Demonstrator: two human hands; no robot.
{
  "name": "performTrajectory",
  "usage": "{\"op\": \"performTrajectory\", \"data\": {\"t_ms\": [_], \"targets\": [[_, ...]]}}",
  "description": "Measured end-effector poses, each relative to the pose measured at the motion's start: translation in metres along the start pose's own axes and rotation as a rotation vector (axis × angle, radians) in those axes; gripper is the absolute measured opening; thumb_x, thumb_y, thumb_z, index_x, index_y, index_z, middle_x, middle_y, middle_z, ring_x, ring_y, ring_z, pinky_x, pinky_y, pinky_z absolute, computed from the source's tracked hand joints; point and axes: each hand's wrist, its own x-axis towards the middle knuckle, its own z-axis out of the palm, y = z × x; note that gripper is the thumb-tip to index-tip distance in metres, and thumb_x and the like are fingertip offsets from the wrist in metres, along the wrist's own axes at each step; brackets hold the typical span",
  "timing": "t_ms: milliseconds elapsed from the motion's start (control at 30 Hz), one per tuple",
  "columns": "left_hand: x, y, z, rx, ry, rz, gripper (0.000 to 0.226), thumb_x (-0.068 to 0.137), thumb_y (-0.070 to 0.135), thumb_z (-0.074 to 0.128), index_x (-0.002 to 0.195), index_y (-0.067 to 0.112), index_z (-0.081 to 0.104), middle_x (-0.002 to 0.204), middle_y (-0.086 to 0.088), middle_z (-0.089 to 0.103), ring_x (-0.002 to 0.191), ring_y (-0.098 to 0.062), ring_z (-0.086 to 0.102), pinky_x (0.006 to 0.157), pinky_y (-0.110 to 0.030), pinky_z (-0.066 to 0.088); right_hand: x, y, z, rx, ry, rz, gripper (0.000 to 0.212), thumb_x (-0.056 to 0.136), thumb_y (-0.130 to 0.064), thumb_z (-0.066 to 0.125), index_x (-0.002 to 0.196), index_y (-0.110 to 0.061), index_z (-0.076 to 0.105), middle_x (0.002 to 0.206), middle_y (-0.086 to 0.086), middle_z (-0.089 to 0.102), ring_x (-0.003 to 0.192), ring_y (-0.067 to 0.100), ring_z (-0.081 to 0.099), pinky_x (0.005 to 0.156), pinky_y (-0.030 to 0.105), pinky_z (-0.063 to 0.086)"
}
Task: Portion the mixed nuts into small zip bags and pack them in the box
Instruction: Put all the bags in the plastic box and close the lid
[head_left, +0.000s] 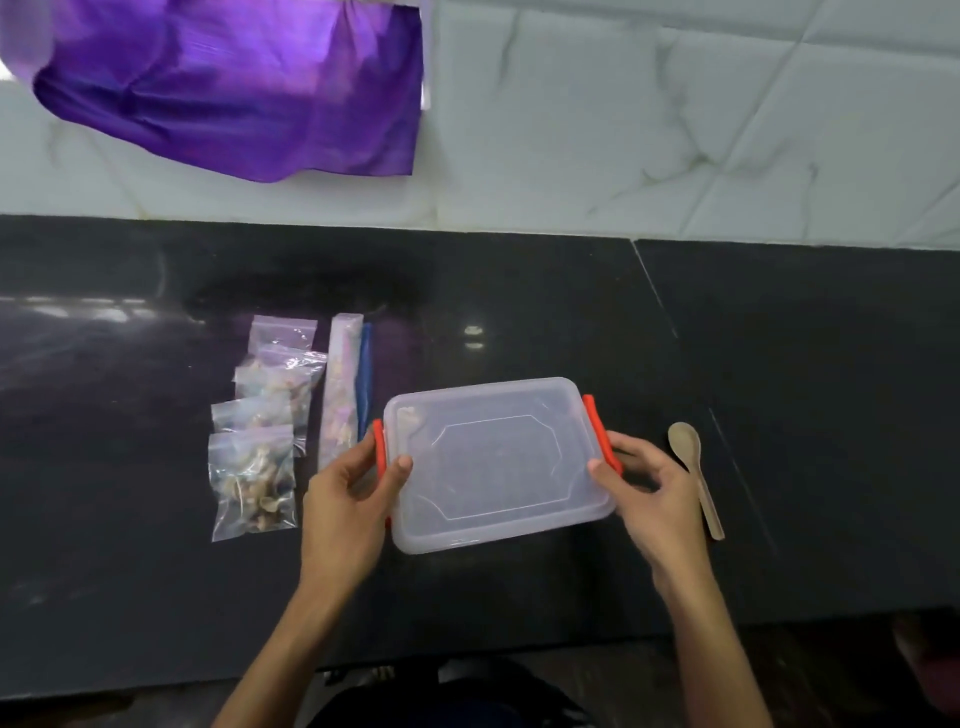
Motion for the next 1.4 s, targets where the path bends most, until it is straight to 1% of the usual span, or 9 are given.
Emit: {"op": "performTrajectory", "data": {"t_ms": [300,467,567,667,800,1000,1133,1200,1400], "targets": [[-0.015,0.006,0.010,0.379,0.257,0.119,0.030,0.086,0.029,0.066,0.107,0.008,0.071,0.082,0.009,0.070,0.066,0.006,0.057,0.059,-0.006,0.044,0.007,0.007,-0.002,-0.066,-0.026,-0.030,0.039,0.082,-0.012,0.070,0.119,-0.022,0.062,0.094,-0.016,0.065,0.085,0.002,0.063,0.065,0.015,0.048],[-0.013,0.000,0.013,0.551,0.294,0.262,0.028,0.093,0.021,0.058,0.080,0.000,0.073,0.055,0.002,0.061,0.048,-0.014,0.058,0.053,-0.018,0.042,0.008,0.009,0.000,-0.040,-0.021,-0.031,0.041,0.082,-0.011,0.070,0.122,-0.018,0.062,0.094,-0.019,0.064,0.088,0.000,0.062,0.071,0.016,0.049],[-0.010,-0.006,0.011,0.491,0.314,0.236,0.032,0.094,0.023,0.057,0.073,0.002,0.071,0.054,-0.003,0.062,0.045,-0.017,0.056,0.048,-0.037,0.052,0.008,0.008,-0.001,-0.038,-0.024,-0.032,0.043,0.083,-0.010,0.069,0.124,-0.016,0.061,0.098,-0.015,0.064,0.090,0.000,0.061,0.076,0.019,0.049],[-0.005,-0.014,0.007,0.362,0.358,0.130,0.034,0.095,0.024,0.056,0.066,0.012,0.067,0.055,-0.001,0.063,0.049,-0.017,0.061,0.049,-0.034,0.053,0.009,0.010,-0.001,-0.039,-0.018,-0.035,0.043,0.082,-0.011,0.070,0.124,-0.015,0.061,0.105,-0.010,0.065,0.090,0.001,0.060,0.079,0.022,0.050],[0.004,-0.027,0.000,0.251,0.323,-0.011,0.029,0.094,0.022,0.057,0.072,0.013,0.072,0.058,0.005,0.066,0.047,0.002,0.058,0.046,-0.010,0.043,0.008,0.011,-0.001,-0.024,-0.009,-0.043,0.042,0.082,-0.011,0.070,0.123,-0.015,0.062,0.100,-0.015,0.065,0.086,-0.004,0.059,0.074,0.016,0.048],[0.003,-0.038,0.006,0.214,0.229,-0.091,0.027,0.090,0.011,0.062,0.065,0.014,0.072,0.057,-0.001,0.068,0.050,0.000,0.061,0.047,-0.016,0.045,0.008,0.011,0.000,-0.021,-0.013,-0.045,0.043,0.083,-0.011,0.070,0.124,-0.015,0.061,0.093,-0.021,0.061,0.085,-0.006,0.058,0.073,0.015,0.047],[-0.010,-0.017,0.009,0.059,0.359,0.001,0.029,0.096,0.028,0.054,0.093,0.006,0.072,0.086,-0.008,0.073,0.075,-0.005,0.066,0.071,-0.034,0.057,0.008,0.012,0.000,-0.015,-0.009,-0.047,0.043,0.082,-0.010,0.070,0.124,-0.015,0.061,0.096,-0.018,0.064,0.089,-0.003,0.060,0.073,0.016,0.049],[-0.020,-0.002,0.017,-0.035,0.268,0.016,0.028,0.091,0.026,0.061,0.116,0.014,0.065,0.110,0.007,0.067,0.089,0.005,0.063,0.082,-0.021,0.053,0.008,0.013,0.000,-0.011,-0.003,-0.039,0.043,0.082,-0.011,0.070,0.124,-0.015,0.062,0.105,-0.010,0.067,0.092,0.001,0.062,0.078,0.020,0.051],[-0.016,-0.008,0.028,0.006,0.297,-0.009,0.053,0.083,0.014,0.072,0.131,0.002,0.054,0.131,-0.008,0.059,0.117,-0.013,0.057,0.100,-0.031,0.046,0.010,0.004,-0.005,-0.141,-0.020,-0.098,0.037,0.083,-0.022,0.070,0.120,-0.016,0.064,0.091,-0.017,0.062,0.077,-0.006,0.056,0.066,0.010,0.043]]}}
